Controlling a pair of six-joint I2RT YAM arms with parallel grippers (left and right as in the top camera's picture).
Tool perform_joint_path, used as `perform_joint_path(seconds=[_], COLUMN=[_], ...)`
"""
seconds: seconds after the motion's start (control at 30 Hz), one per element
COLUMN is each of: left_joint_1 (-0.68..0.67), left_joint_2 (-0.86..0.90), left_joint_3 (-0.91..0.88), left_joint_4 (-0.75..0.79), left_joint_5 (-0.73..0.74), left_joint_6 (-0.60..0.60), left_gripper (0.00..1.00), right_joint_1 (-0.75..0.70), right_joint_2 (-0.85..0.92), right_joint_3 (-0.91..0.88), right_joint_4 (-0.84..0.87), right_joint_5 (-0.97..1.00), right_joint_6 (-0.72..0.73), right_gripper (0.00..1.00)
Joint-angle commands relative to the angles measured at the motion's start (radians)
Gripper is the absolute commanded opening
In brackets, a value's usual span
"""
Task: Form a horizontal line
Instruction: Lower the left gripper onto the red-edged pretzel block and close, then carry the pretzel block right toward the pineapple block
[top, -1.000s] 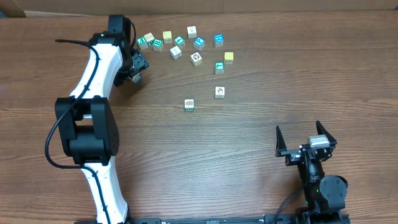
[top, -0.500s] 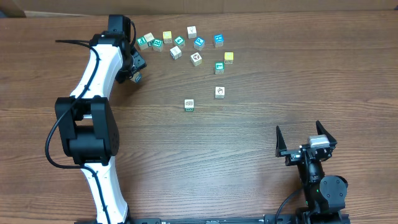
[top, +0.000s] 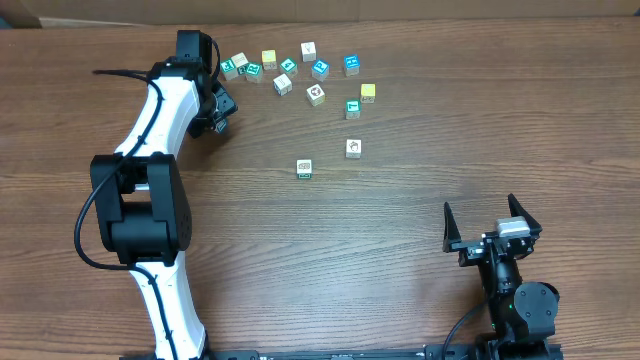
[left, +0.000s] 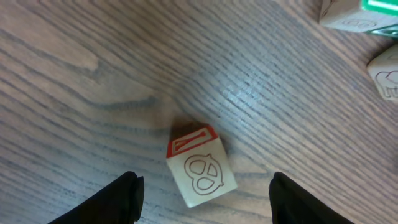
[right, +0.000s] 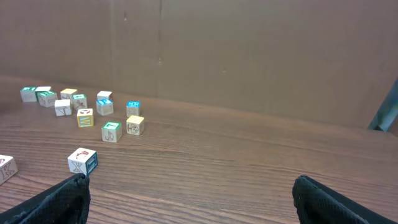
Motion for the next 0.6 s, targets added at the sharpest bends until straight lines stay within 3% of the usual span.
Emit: perform_joint_path(seconds=[0.0,0.07,0.2,0.27,0.57], left_joint_1=[-0.003,-0.003,-0.003,-0.003,-0.002], left_joint_2=[0.010,0.023,0.043,0.043,0.041], left_joint_3=[-0.031,-0.033,-0.033,-0.033,-0.033], left_joint_4=[0.007,0.015,0.025,0.026,0.026], left_joint_5=[0.005,0.005,0.005,0.005,0.005], left_joint_6=[-0.023,-0.023,-0.023,-0.023,-0.014], left_gripper=[0.63,0.63,0.54,0.44,0.30], right_joint_1=[-0.006,-0.006,-0.006,-0.006,-0.006], right_joint_2=[-0.010,-0.010,-0.010,-0.010,-0.010], right_joint_3=[-0.011,-0.011,-0.011,-0.011,-0.011], right_joint_4=[0.006,0.006,0.006,0.006,0.006], right_joint_5=[-0.005,-0.005,-0.005,-0.005,-0.005], right_joint_6=[-0.004,-0.004,-0.004,-0.004,-0.004], right_gripper=[1.00,1.00,1.00,1.00,1.00])
